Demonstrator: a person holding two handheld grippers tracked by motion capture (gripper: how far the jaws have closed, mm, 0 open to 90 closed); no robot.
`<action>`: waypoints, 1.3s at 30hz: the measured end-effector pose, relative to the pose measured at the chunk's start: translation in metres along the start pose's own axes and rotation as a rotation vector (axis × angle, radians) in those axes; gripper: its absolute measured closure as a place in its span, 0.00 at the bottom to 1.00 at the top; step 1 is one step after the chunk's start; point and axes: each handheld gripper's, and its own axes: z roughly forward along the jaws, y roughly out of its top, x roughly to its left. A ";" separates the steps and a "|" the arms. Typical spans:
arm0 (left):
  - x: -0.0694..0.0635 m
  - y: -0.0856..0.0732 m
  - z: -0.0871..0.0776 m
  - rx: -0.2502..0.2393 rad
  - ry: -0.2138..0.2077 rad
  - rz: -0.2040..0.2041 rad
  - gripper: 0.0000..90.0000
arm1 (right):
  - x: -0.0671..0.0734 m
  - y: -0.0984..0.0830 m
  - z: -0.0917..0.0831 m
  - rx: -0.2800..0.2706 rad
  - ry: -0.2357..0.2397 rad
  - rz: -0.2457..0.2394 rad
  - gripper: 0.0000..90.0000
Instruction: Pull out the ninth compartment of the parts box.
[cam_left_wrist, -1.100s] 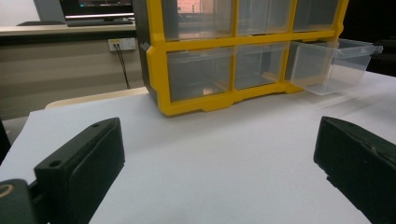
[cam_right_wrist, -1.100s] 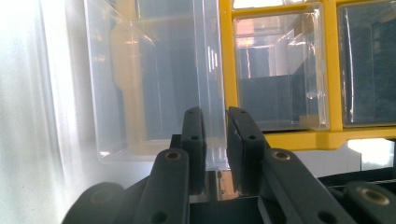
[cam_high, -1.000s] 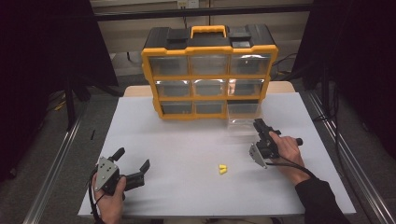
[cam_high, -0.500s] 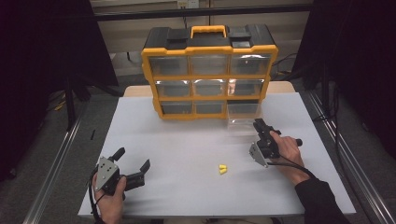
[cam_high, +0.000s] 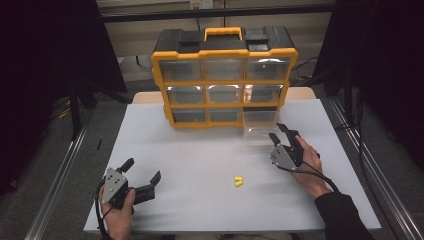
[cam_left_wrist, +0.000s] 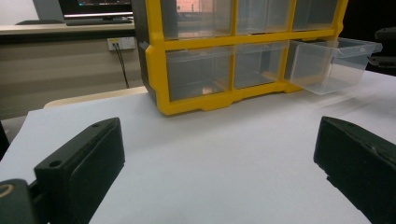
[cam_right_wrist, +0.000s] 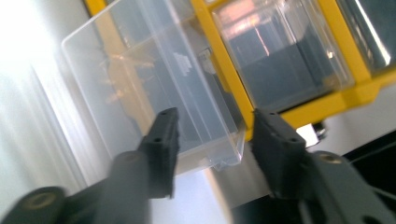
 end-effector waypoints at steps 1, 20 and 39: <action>0.000 0.000 0.000 0.001 -0.001 -0.001 0.02 | -0.002 -0.001 0.000 0.002 0.011 0.046 0.47; -0.002 0.000 0.000 -0.009 -0.006 -0.005 0.01 | -0.024 -0.005 -0.005 -0.036 0.163 0.759 0.11; -0.001 0.001 -0.006 -0.018 0.009 -0.009 0.01 | -0.028 -0.006 -0.022 -0.042 0.226 0.993 0.00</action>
